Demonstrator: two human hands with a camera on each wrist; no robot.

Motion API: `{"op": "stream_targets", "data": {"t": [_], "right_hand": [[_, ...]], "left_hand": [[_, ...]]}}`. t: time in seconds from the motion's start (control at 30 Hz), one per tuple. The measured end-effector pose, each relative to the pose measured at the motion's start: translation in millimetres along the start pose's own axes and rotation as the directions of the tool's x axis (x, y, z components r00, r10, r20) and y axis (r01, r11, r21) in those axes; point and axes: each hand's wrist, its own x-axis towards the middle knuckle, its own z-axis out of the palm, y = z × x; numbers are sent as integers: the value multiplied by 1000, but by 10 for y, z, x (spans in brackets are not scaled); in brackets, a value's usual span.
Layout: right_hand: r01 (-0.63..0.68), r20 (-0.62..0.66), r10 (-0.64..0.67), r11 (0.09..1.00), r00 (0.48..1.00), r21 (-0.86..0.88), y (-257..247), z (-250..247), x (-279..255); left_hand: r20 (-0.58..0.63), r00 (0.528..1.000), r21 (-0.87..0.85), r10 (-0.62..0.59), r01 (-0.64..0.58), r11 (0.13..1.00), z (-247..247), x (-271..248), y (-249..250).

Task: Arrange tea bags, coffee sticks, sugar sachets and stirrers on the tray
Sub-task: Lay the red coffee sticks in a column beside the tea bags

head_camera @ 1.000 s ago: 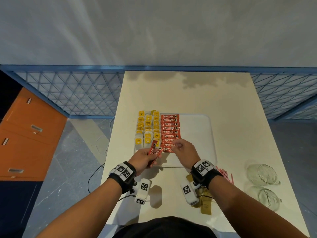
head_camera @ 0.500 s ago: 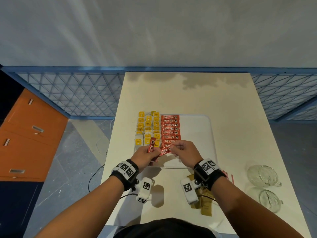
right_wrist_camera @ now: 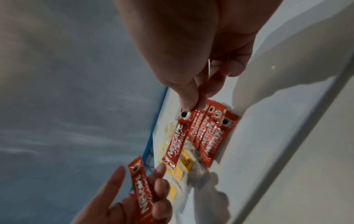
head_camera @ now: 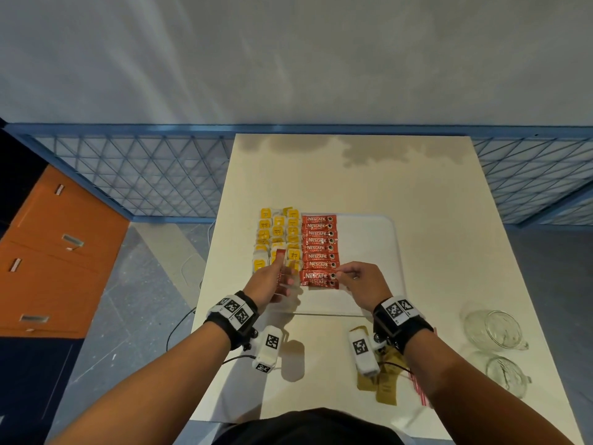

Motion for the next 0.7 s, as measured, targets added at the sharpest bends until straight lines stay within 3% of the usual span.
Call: {"op": "stream_targets", "data": {"t": [0.27,0.7], "right_hand": [[-162,-21,161,981,987,-105,228,192,-39],[-190,-89,175,957,981,-220,212,275,-33]], "left_hand": [[10,994,-164,-105,105,981,-17,-42,-97],[78,991,-175,-113,125,977,-36,-97,-187]]}}
